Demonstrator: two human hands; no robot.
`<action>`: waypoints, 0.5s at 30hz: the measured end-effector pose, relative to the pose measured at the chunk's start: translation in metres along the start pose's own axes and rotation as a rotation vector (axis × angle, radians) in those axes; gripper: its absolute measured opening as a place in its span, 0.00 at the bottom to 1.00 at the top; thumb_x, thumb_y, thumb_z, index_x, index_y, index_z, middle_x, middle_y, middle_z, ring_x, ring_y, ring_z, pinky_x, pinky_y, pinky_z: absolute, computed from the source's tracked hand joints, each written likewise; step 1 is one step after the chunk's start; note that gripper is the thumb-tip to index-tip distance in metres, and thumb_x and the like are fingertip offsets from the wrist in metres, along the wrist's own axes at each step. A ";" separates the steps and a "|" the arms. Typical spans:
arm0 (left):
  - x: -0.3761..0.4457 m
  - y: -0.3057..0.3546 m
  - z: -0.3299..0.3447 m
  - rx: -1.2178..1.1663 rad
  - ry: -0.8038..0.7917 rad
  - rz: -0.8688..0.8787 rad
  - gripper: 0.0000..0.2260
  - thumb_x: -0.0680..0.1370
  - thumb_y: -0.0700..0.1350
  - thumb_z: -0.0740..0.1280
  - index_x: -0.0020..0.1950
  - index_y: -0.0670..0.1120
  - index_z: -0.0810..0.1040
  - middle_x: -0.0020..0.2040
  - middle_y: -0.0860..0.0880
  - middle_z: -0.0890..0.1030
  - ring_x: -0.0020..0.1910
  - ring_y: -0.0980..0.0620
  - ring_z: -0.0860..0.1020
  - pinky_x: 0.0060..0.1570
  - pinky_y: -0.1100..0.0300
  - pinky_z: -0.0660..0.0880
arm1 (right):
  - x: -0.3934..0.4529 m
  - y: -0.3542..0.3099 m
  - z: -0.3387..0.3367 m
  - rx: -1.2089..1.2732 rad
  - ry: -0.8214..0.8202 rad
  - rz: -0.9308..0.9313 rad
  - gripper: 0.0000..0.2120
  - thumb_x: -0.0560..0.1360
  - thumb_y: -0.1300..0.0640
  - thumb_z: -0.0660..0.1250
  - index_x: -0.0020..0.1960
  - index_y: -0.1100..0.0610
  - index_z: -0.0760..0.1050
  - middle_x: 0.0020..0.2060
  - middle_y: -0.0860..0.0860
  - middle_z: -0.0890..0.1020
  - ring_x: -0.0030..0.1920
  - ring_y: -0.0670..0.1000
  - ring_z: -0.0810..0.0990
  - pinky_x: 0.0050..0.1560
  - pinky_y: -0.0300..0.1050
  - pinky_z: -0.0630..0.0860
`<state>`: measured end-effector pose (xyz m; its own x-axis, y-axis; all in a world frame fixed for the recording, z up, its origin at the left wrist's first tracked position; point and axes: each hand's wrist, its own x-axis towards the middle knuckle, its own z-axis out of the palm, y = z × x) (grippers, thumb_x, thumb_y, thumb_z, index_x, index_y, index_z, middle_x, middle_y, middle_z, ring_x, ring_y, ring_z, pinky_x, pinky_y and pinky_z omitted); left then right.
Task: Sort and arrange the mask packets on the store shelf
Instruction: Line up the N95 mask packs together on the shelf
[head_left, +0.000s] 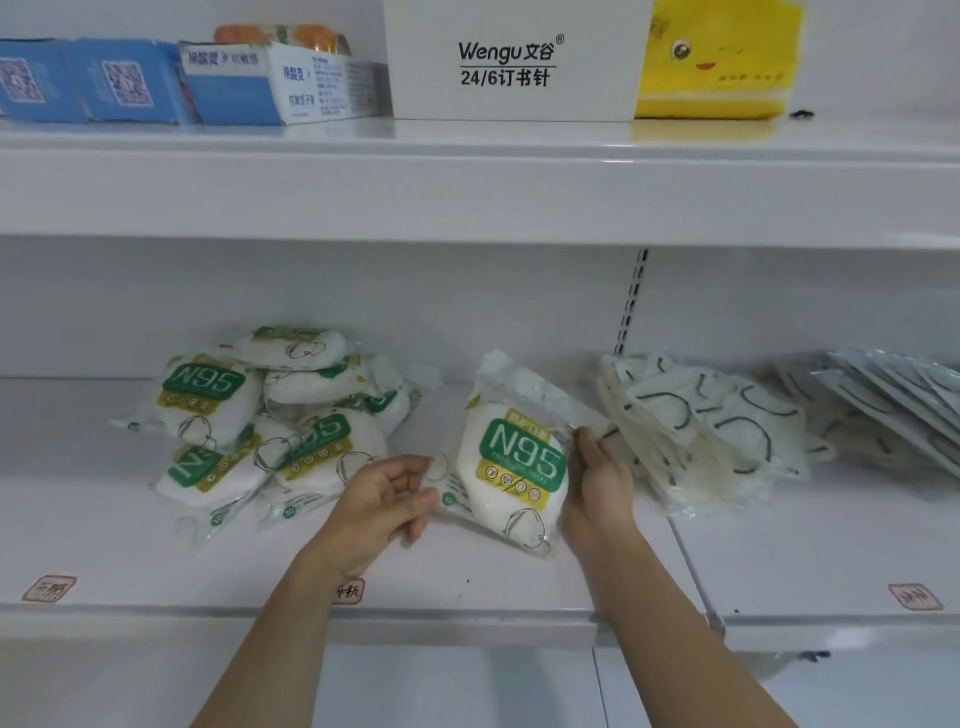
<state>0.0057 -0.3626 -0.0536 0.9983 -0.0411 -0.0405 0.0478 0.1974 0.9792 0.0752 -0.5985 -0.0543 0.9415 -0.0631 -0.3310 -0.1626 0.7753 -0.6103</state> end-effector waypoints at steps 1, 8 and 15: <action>-0.001 0.000 0.000 0.000 -0.017 -0.006 0.37 0.58 0.52 0.87 0.60 0.37 0.78 0.41 0.40 0.73 0.25 0.50 0.72 0.24 0.59 0.69 | -0.003 -0.001 0.002 -0.019 0.008 -0.002 0.09 0.84 0.64 0.60 0.50 0.64 0.77 0.38 0.56 0.82 0.40 0.55 0.81 0.56 0.60 0.77; -0.011 0.019 0.015 -0.001 -0.196 -0.039 0.28 0.73 0.60 0.75 0.66 0.44 0.78 0.59 0.38 0.82 0.56 0.41 0.81 0.56 0.46 0.77 | -0.024 -0.008 0.009 -0.403 -0.024 -0.092 0.07 0.82 0.62 0.65 0.50 0.64 0.80 0.39 0.59 0.85 0.40 0.59 0.83 0.49 0.58 0.81; -0.002 0.058 0.059 -0.015 0.271 -0.005 0.05 0.80 0.41 0.69 0.48 0.46 0.85 0.46 0.42 0.87 0.44 0.44 0.86 0.54 0.46 0.81 | -0.045 -0.009 0.017 -0.652 -0.232 -0.139 0.11 0.83 0.58 0.64 0.56 0.64 0.80 0.47 0.59 0.87 0.50 0.63 0.86 0.55 0.60 0.82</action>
<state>0.0043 -0.4093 0.0152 0.9702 0.2212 -0.0989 0.0509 0.2129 0.9758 0.0389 -0.5920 -0.0215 0.9932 0.0574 -0.1014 -0.1120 0.2304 -0.9666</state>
